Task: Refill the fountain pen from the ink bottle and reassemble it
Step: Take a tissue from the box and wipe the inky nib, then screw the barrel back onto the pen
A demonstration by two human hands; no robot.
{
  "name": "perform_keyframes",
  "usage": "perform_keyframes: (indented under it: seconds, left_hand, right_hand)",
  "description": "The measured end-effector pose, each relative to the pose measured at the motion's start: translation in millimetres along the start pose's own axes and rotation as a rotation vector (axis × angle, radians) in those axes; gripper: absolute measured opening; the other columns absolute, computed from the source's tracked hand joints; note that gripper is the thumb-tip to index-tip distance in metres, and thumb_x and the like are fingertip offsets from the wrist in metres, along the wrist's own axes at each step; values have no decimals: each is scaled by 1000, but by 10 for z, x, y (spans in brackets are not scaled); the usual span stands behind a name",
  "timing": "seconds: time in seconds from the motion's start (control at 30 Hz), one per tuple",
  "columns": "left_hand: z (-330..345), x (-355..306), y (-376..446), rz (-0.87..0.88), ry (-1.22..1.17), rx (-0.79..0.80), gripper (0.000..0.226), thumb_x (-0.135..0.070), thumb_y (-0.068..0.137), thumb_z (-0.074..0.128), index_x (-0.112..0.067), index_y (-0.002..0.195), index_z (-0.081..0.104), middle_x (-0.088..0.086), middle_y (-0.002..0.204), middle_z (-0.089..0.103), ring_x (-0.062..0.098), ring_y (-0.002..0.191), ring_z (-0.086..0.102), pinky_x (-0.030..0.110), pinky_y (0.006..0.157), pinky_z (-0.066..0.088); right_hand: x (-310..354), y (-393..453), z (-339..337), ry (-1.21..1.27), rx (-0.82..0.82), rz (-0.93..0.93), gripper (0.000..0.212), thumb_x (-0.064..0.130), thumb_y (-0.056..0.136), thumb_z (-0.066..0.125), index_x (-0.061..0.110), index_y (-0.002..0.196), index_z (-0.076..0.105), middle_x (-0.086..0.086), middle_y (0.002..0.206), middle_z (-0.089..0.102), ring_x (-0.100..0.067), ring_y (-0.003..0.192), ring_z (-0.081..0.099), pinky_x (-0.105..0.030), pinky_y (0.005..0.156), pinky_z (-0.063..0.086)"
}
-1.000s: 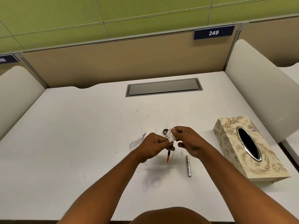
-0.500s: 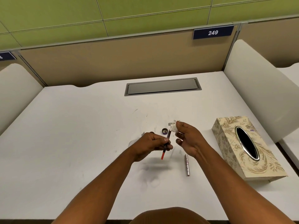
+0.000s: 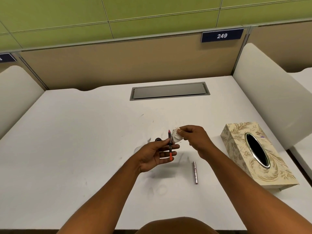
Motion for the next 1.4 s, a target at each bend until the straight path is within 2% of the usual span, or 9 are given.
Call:
perform_keyframes:
  seconds: [0.23, 0.47, 0.6, 0.73, 0.8, 0.93, 1.0, 1.07, 1.4]
  left_hand:
    - [-15, -32, -26, -5, 68, 28, 30, -27, 97, 59, -7, 117, 70, 13, 129, 68, 32, 115, 66, 44, 99, 51]
    - [-48, -5, -16, 3, 56, 9, 37, -23, 95, 61, -5, 128, 63, 10, 128, 69, 33, 115, 67, 45, 97, 52]
    - [-46, 5, -2, 10, 45, 3, 38, -23, 98, 59, -7, 132, 60, 8, 131, 68, 30, 112, 68, 40, 91, 55]
    - [-41, 10, 23, 21, 58, 14, 34, -23, 99, 57, -10, 130, 63, 6, 131, 68, 28, 113, 68, 38, 90, 54]
    - [-32, 22, 41, 28, 61, 12, 35, -23, 100, 56, -9, 131, 62, 4, 130, 68, 25, 109, 69, 35, 88, 54]
    - [-22, 63, 97, 54, 20, -37, 32, -24, 97, 59, -10, 126, 62, 2, 122, 72, 23, 100, 68, 37, 97, 45]
    - [-19, 83, 130, 66, -4, -55, 24, -25, 96, 61, -14, 117, 64, 1, 120, 73, 23, 99, 67, 36, 93, 45]
    - [-25, 104, 163, 71, -17, -63, 16, -25, 96, 62, -16, 109, 66, 1, 122, 73, 22, 98, 66, 31, 84, 47]
    - [29, 223, 294, 67, -91, -97, 16, -25, 95, 63, -18, 106, 73, 2, 121, 73, 26, 104, 65, 30, 81, 49]
  right_hand:
    - [49, 41, 73, -128, 132, 40, 15, 16, 90, 68, 6, 99, 76, 4, 77, 68, -6, 64, 53, -9, 48, 39]
    - [-15, 42, 120, -120, 181, 89, 16, 24, 91, 64, 14, 95, 76, -9, 91, 75, -17, 76, 60, -30, 62, 37]
    - [-25, -10, 60, -89, 130, 115, 26, 33, 94, 59, 14, 100, 75, 3, 87, 71, -13, 73, 58, -30, 66, 39]
    - [-142, -100, -67, -123, 75, 112, 21, 27, 94, 58, 14, 98, 75, 0, 88, 72, -13, 70, 57, -23, 62, 41]
    - [-270, -153, -126, -206, 39, 94, 20, 26, 92, 60, 13, 92, 75, -3, 86, 73, -15, 70, 59, -28, 67, 47]
    - [-614, -273, -210, -529, 32, 82, 22, 31, 91, 61, 14, 83, 73, 0, 80, 73, -16, 77, 63, -28, 69, 47]
    - [-740, -355, -235, -738, 39, 57, 24, 33, 92, 60, 13, 83, 70, 0, 78, 71, -11, 75, 59, -20, 60, 39]
    - [-830, -446, -246, -867, 25, 47, 23, 35, 92, 60, 16, 83, 69, 4, 75, 66, -14, 75, 60, -24, 59, 38]
    - [-1084, -734, -210, -927, -75, 146, 29, 53, 84, 63, 24, 86, 63, 7, 82, 63, -12, 76, 58, -28, 64, 44]
Point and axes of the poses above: each hand's wrist, its own y-axis towards the middle knuckle, its own z-axis out of the palm, x = y × z, the point moved 1 cm from there along y, towards the middle knuckle
